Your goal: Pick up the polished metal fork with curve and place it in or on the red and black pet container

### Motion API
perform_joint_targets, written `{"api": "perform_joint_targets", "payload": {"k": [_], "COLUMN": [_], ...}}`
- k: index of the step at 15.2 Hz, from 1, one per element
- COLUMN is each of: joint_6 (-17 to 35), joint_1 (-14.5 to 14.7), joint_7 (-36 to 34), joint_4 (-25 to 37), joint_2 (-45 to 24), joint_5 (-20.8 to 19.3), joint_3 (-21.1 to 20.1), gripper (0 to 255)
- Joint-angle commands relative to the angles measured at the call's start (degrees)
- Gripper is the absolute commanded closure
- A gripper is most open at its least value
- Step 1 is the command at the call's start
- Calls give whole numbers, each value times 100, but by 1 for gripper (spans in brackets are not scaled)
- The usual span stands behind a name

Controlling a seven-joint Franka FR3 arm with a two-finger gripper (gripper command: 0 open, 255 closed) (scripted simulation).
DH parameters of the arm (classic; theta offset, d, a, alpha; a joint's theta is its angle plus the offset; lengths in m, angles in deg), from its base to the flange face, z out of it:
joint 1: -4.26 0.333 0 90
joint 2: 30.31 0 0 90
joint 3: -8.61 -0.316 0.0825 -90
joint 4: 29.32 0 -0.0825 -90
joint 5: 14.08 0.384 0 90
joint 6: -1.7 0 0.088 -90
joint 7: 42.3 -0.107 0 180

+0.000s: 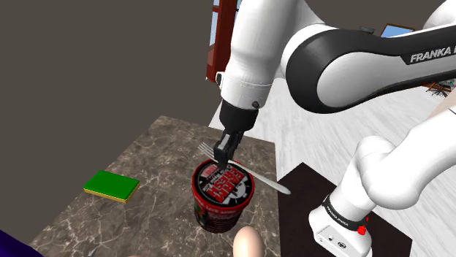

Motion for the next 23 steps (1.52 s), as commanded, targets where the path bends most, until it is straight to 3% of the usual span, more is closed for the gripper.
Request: {"api": "perform_joint_targets", "payload": {"k": [1, 10, 18, 19, 23], "joint_6": [142, 912, 912, 912, 914], "joint_1": [4, 3, 4, 3, 4], "joint_7": [-10, -47, -47, -47, -47], "joint_4": [-110, -646, -646, -645, -648], "joint_2": [-31, -273, -273, -274, -273], "joint_5": [6, 8, 7, 7, 8], "joint_3": [-28, -171, -171, -171, -171], "gripper": [255, 255, 255, 0, 0]}}
